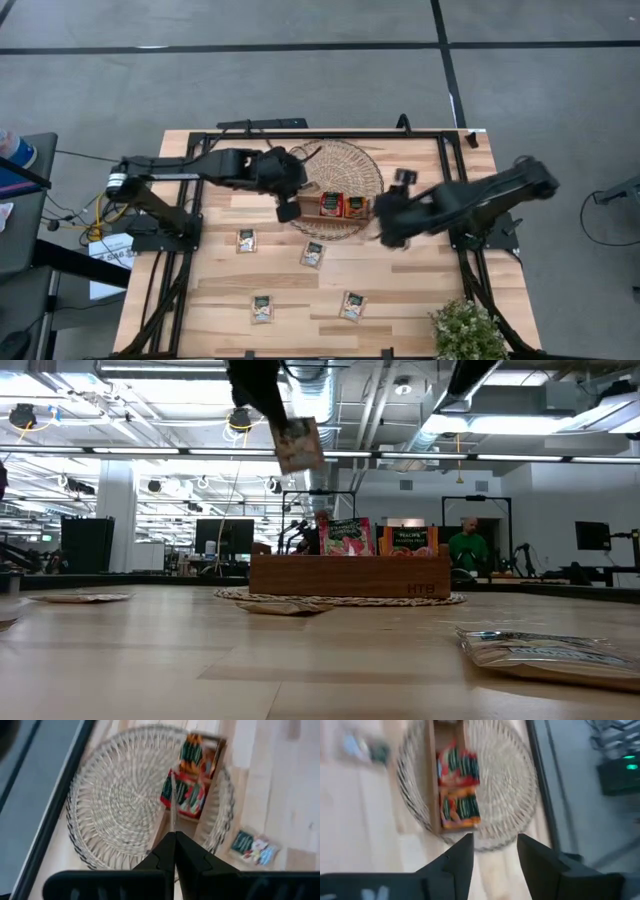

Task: Pick & Place Tea
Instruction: Put the brown tea bag into the left section of the wooden organizer

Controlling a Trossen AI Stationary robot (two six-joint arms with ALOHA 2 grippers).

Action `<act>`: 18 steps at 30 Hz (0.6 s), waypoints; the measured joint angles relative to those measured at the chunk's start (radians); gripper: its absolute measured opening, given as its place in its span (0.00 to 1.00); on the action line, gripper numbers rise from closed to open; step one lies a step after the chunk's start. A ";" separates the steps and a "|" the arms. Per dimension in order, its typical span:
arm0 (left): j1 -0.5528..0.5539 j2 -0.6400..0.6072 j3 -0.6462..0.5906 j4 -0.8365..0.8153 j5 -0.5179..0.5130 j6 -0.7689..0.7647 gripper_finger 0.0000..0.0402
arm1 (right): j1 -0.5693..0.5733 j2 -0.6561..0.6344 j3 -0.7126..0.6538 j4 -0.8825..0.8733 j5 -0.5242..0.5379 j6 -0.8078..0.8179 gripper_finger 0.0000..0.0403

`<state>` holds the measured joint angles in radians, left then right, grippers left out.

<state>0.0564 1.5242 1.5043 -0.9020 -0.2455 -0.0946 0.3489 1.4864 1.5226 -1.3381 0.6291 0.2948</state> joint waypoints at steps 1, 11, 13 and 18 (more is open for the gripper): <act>0.012 0.014 0.000 -0.002 0.013 0.018 0.00 | -0.006 -0.052 -0.022 0.043 -0.010 0.000 0.35; 0.088 0.167 0.000 -0.036 0.091 0.140 0.00 | -0.008 -0.460 -0.297 0.303 -0.032 0.065 0.31; 0.098 0.181 0.000 -0.031 0.103 0.160 0.00 | -0.008 -0.514 -0.338 0.332 -0.033 0.076 0.31; 0.128 0.198 -0.001 -0.025 0.166 0.186 0.00 | -0.008 -0.640 -0.437 0.410 -0.045 0.083 0.30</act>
<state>0.1849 1.7222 1.5036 -0.9273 -0.0791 0.0915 0.3405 0.8459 1.0856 -0.9281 0.5840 0.3778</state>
